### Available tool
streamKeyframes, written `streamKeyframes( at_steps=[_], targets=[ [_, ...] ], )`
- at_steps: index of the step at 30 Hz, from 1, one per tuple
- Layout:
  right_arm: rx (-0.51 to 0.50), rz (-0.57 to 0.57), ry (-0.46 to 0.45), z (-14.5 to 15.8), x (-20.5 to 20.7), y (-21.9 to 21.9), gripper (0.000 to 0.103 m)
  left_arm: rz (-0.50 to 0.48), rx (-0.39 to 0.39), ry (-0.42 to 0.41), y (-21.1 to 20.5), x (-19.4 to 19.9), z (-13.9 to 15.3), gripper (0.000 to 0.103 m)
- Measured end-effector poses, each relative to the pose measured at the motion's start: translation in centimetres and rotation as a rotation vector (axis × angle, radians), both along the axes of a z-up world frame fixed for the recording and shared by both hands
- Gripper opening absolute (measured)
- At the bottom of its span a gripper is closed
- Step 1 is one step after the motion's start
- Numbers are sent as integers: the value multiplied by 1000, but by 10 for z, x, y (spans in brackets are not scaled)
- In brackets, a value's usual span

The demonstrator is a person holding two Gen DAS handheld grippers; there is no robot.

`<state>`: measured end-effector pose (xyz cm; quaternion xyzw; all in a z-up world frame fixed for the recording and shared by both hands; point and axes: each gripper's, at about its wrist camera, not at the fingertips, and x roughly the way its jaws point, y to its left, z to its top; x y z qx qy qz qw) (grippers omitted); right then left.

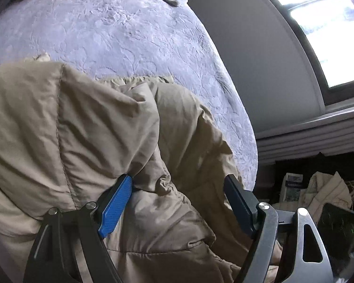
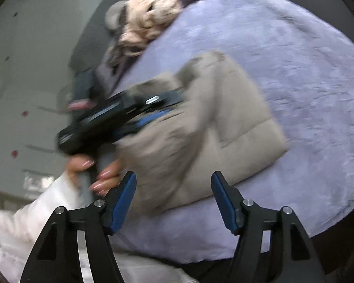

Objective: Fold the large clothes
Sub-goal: 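Lift the folded jacket off the bed with both grippers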

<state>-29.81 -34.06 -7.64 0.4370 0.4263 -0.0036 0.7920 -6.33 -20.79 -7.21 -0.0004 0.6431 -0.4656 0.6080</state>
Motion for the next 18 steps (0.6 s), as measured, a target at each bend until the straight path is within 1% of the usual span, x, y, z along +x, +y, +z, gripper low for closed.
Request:
streamKeyframes(
  at_steps=[1,2,4,5,7,8,9,10,12,14,15,16,18],
  targets=[
    [6,21,-7,2,5,9,73,-5,-3,-16,0,1,7,80],
    [3,34,-11,4,7,17,75,-4,-8,-28,-11,11,4,80],
    [-14,33,-6,4,24,27,75,11,-37,-71,-9,13,14,80],
    [-33,19,12,4,30,30,75,25,-44,-97,7,18,17,80],
    [-101,-40,83,-1,48,28,74,84,-45,-192,30,33,34,80],
    [-138,-73,121,-3,51,26,61,127,-34,-252,44,41,41,80],
    [-159,-89,139,-5,55,23,44,166,-17,-296,56,50,43,80],
    [-166,-88,153,-8,58,21,22,203,9,-326,68,58,42,80],
    [-202,-105,165,-7,59,17,17,252,64,-344,84,76,32,80],
    [-273,-97,173,-3,58,18,14,293,114,-339,92,88,17,80],
    [-323,-94,175,-1,59,17,14,303,125,-322,95,93,8,80],
    [-350,-93,179,1,59,17,14,310,124,-303,93,96,-1,80],
    [-377,-100,188,3,52,14,14,307,130,-308,80,92,-9,80]
  ],
)
